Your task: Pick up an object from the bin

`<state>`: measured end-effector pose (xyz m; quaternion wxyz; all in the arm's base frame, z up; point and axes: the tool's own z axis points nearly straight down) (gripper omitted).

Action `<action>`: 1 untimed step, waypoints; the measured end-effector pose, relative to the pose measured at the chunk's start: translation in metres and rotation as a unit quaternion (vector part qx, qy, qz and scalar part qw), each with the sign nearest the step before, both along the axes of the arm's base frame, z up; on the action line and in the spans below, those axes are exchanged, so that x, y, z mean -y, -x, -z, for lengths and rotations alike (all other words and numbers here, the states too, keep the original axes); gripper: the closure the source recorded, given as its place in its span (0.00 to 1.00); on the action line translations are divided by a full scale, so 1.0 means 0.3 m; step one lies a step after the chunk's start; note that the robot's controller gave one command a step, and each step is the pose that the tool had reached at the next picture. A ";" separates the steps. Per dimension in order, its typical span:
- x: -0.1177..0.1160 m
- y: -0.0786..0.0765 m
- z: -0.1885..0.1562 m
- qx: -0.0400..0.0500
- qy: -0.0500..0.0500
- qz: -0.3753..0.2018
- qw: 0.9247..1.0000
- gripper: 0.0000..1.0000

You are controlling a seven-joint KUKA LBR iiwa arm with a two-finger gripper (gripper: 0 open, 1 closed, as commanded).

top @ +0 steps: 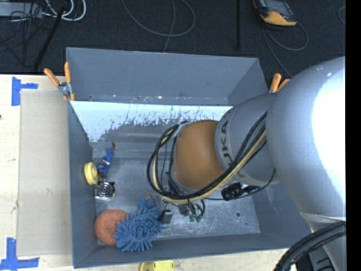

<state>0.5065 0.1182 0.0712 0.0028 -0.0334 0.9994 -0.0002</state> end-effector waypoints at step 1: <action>-0.012 0.016 -0.057 -0.007 0.002 0.005 1.000 1.00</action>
Offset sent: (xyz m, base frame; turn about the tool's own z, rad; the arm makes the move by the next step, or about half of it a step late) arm 0.0504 0.0297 0.0833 0.0458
